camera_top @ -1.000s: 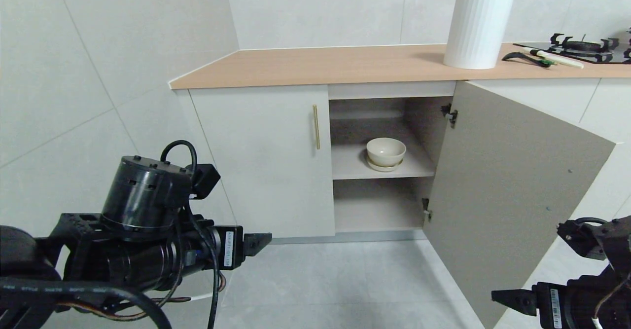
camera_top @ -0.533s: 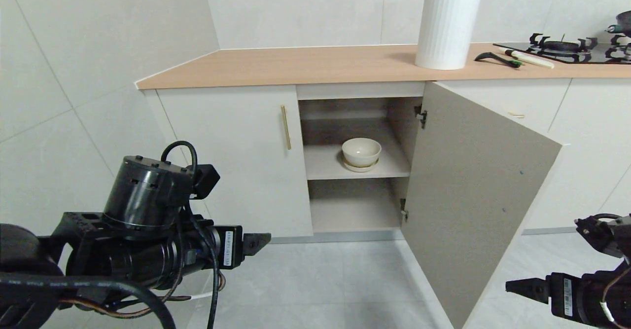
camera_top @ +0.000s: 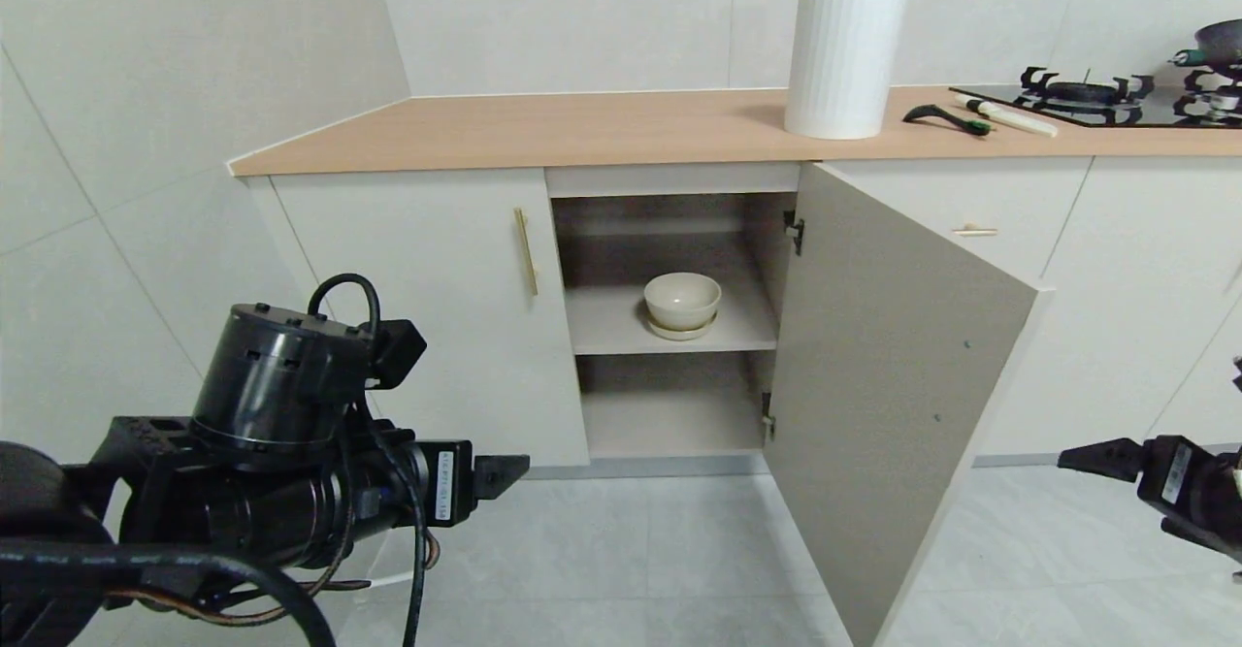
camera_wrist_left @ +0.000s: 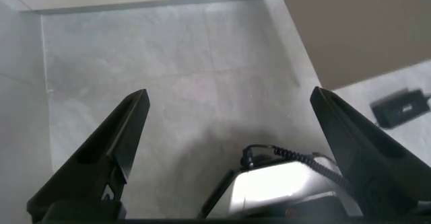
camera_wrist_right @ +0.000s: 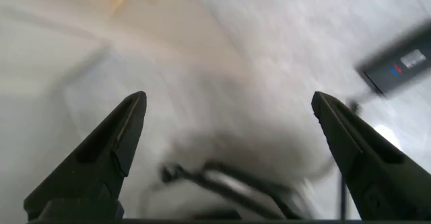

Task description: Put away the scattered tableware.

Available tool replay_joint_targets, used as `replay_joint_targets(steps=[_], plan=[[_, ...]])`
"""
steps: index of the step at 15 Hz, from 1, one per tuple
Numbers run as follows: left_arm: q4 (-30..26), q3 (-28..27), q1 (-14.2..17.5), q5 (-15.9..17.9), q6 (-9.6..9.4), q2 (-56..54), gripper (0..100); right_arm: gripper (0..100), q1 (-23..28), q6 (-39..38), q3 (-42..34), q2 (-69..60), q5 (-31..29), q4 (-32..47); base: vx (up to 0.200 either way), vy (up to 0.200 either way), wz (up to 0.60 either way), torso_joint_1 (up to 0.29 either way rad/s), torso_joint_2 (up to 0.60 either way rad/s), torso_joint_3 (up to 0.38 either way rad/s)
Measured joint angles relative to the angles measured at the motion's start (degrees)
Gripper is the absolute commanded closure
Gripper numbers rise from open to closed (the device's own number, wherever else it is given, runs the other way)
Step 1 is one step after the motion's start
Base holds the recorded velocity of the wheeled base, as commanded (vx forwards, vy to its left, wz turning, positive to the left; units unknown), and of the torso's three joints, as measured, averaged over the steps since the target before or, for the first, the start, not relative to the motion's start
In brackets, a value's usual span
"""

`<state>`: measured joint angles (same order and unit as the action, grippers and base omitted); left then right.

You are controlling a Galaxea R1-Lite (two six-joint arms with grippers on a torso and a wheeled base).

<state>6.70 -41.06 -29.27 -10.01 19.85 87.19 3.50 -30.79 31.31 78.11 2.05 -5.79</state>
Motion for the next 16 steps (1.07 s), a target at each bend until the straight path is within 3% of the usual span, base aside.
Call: replay_joint_targets(steps=[5,9,13,16], plan=[[0.11,0.0,0.0,0.02,0.12,-0.09,0,0,2.72,-2.18,10.4,10.09,0.44,-6.35,0.0,0.0,0.0,0.0,0.0,0.0],[0.13,0.0,0.06,0.0,0.16,-0.09,0,0,2.65,-7.11,18.53,19.27,0.96,-6.83,0.0,0.0,0.0,0.0,0.0,0.0],[0.13,0.02,0.09,0.07,0.16,-0.11,0,0,2.04,-10.73,20.96,23.63,7.3,-6.83,0.0,0.0,0.0,0.0,0.0,0.0],[0.13,0.02,0.41,0.09,0.16,-0.11,0,0,-0.02,-11.33,20.89,24.73,8.27,-6.88,0.0,0.0,0.0,0.0,0.0,0.0]])
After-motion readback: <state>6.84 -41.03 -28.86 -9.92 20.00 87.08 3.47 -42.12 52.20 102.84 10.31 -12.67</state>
